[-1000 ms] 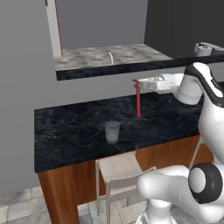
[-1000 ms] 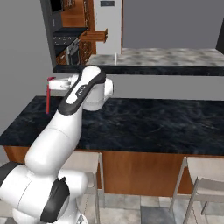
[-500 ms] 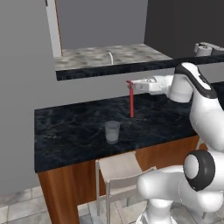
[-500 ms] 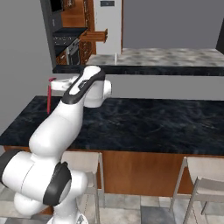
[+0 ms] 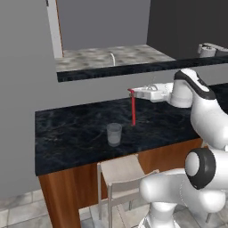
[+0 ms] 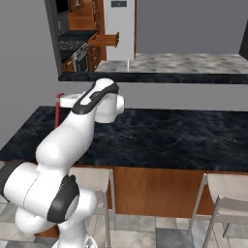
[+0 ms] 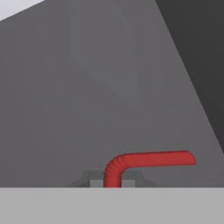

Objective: Take a straw from the drawer in front and place it inside the glass cup on the dining counter.

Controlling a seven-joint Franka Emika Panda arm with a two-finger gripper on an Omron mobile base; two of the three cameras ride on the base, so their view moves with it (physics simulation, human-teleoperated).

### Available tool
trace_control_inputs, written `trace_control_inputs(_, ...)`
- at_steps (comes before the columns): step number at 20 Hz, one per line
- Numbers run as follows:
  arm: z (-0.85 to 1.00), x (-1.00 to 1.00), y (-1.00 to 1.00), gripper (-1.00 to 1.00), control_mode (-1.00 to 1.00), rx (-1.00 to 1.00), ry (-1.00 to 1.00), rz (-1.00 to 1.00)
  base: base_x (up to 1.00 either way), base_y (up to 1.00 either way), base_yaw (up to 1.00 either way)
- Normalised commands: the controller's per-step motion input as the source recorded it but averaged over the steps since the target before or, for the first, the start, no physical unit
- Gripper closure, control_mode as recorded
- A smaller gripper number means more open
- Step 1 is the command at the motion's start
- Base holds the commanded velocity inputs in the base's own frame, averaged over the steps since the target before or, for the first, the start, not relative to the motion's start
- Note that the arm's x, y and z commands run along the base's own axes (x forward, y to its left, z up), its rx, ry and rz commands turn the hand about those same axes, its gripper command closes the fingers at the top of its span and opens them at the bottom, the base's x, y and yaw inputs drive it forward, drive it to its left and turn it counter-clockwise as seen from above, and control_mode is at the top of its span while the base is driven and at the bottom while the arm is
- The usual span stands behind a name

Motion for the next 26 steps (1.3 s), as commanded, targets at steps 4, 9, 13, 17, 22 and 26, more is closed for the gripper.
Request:
trace_control_inputs(4,-0.21,0.19,0.04,1.00,-1.00,0.00,0.00,0.04,0.00,0.00,0.00)
trace_control_inputs(9,-0.20,0.22,0.00,1.00,-1.00,0.00,0.00,0.05,0.00,0.00,0.00)
trace_control_inputs(13,-0.16,0.27,0.01,1.00,-1.00,0.00,0.00,0.06,0.00,0.00,0.00)
trace_control_inputs(17,-0.16,0.19,0.00,1.00,-1.00,0.00,0.00,0.06,0.00,0.00,0.00)
trace_control_inputs(22,-0.12,0.19,0.04,1.00,-1.00,0.00,0.00,0.07,0.00,0.00,0.00)
trace_control_inputs(26,-0.12,0.13,0.04,1.00,-1.00,0.00,0.00,0.08,0.00,0.00,0.00)
